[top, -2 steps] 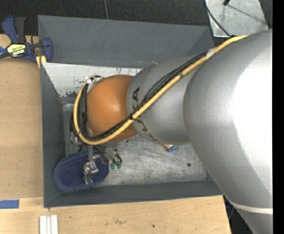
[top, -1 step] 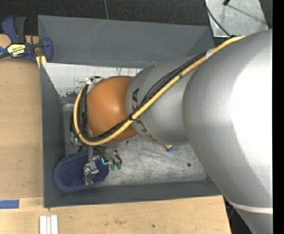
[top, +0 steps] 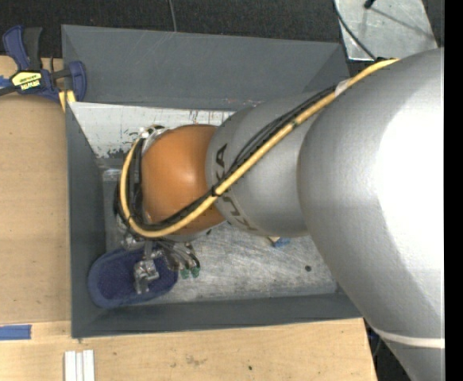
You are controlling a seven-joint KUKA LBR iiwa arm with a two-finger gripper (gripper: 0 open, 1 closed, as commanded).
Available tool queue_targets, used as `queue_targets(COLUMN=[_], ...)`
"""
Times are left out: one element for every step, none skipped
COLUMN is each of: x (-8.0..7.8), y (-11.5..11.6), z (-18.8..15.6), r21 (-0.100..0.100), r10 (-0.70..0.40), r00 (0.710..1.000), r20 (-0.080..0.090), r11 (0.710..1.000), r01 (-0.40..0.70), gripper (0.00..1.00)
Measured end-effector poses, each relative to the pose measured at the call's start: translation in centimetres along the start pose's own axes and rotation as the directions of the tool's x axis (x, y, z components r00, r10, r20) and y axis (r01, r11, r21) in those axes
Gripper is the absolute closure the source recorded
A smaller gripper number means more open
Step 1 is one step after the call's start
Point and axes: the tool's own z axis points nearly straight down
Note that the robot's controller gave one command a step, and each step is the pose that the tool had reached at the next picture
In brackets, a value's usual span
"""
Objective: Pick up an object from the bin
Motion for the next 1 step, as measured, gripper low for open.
queue_targets(x=[-1.09], y=[1.35], z=[-16.13], r21=[0.007], r10=[-0.517], r00=[0.856], r20=[0.007], r11=[0.856], r01=[0.517], gripper=[1.00])
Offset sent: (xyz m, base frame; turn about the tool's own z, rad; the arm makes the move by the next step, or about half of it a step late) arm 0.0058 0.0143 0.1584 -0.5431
